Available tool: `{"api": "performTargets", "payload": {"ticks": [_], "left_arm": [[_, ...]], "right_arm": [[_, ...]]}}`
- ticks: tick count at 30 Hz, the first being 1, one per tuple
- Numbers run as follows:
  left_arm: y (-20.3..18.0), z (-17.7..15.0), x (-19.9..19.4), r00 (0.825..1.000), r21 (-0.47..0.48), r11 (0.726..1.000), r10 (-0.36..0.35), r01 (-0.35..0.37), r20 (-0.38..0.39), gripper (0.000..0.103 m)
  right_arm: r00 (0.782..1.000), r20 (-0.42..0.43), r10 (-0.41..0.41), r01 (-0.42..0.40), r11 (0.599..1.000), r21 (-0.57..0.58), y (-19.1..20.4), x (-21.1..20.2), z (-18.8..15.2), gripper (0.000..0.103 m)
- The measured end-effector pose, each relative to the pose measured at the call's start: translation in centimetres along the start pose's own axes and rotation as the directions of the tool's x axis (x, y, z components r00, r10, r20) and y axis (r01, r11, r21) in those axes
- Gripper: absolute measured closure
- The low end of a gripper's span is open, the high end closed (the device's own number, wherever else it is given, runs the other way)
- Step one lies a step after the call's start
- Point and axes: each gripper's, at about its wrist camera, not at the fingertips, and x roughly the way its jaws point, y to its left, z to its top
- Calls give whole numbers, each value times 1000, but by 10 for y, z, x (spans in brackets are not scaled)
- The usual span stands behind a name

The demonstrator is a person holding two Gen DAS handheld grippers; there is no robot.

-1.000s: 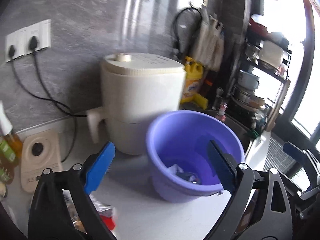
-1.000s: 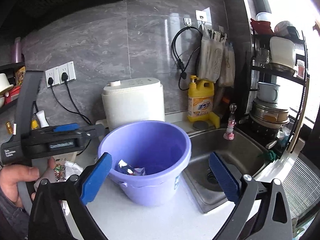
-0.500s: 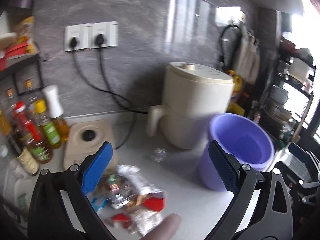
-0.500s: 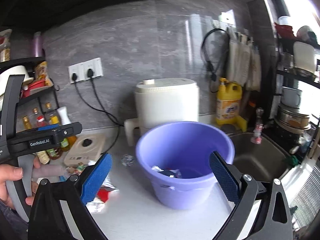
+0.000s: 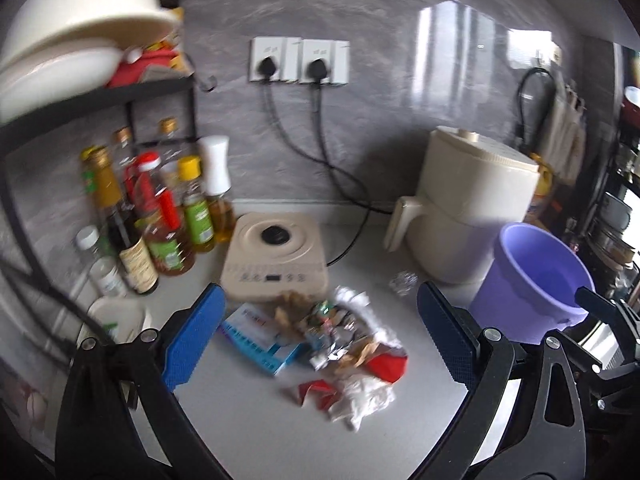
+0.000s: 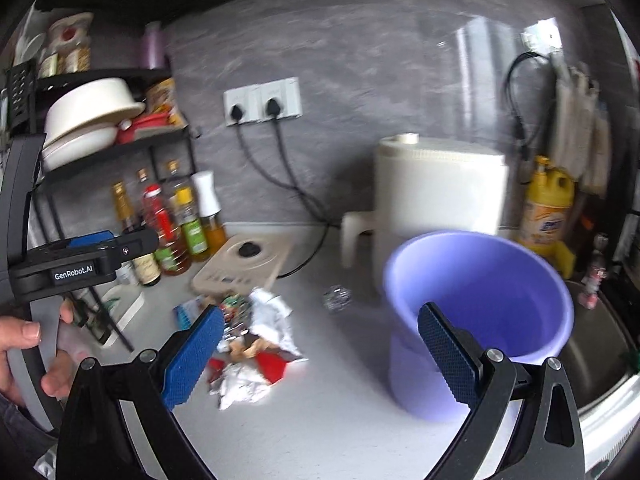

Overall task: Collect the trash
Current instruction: 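Drop the silver wrapper into the bucket with the left gripper, return to pile, then grasp the red paper with the left gripper while the right gripper grasps white tissue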

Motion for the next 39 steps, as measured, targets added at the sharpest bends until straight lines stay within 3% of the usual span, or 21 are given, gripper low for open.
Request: {"api": "performTargets", "payload": {"ticks": [8, 16, 20, 27, 39], "left_arm": [[23, -20, 2, 997, -57, 997, 40, -44, -70, 9], [33, -45, 34, 987, -61, 998, -17, 8, -163, 33], [34, -54, 54, 976, -59, 997, -57, 46, -208, 37], [38, -70, 97, 948, -63, 992, -126, 112, -292, 45], [35, -100, 157, 880, -55, 976, -213, 210, -425, 54]], "right_arm": [[994, -79, 80, -82, 996, -29, 21, 20, -10, 8], [984, -150, 100, -104, 994, -19, 38, 41, -31, 19], [979, -186, 86, -91, 996, -17, 44, 54, -37, 22], [963, -260, 65, -67, 998, -1, 56, 76, -50, 29], [939, -343, 1, 14, 999, 41, 64, 106, -71, 35]]}}
